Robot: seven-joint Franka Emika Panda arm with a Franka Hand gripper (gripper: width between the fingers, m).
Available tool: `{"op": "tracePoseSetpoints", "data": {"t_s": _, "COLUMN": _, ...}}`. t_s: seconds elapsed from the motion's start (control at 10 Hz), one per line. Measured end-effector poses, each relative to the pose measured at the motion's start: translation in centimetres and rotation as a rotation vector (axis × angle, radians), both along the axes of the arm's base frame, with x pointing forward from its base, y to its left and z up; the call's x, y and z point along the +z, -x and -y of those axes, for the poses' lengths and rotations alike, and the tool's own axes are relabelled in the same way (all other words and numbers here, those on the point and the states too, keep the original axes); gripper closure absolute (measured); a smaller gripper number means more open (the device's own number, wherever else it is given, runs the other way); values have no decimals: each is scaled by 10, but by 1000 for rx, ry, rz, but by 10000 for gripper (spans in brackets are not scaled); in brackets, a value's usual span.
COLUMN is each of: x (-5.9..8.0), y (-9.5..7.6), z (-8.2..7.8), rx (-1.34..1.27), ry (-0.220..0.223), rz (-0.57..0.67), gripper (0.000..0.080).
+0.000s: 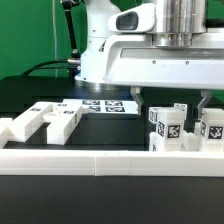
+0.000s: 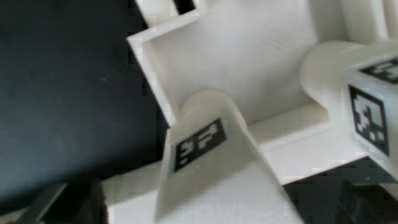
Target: Assemble chair
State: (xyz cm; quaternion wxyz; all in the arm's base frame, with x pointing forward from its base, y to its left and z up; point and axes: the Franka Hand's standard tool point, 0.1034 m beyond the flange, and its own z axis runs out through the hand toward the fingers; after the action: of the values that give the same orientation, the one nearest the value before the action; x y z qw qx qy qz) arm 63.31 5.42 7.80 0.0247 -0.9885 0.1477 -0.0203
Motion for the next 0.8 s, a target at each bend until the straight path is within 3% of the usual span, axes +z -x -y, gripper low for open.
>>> {"op": "tracePoseSetpoints", "data": {"t_s": 0.5, "x": -1, "y": 0, "z": 5, "rx": 292, "ry": 29, "rz": 9, "gripper": 151}}
{"op": "tracePoseSetpoints", "data": {"t_s": 0.6, "x": -1, "y": 0, "z": 5, "rx": 293, "ry": 30, "rz": 8, "gripper": 286}}
{"op": "tracePoseSetpoints", "data": {"t_s": 0.7, "x": -1, "y": 0, "z": 5, "rx": 272, "ry": 29, "rz": 7, "gripper": 286}}
{"op": "tracePoseSetpoints", "data": {"t_s": 0.8, "x": -1, "y": 0, "z": 5, "rx": 261, "ry": 28, "rz": 7, "gripper": 424}}
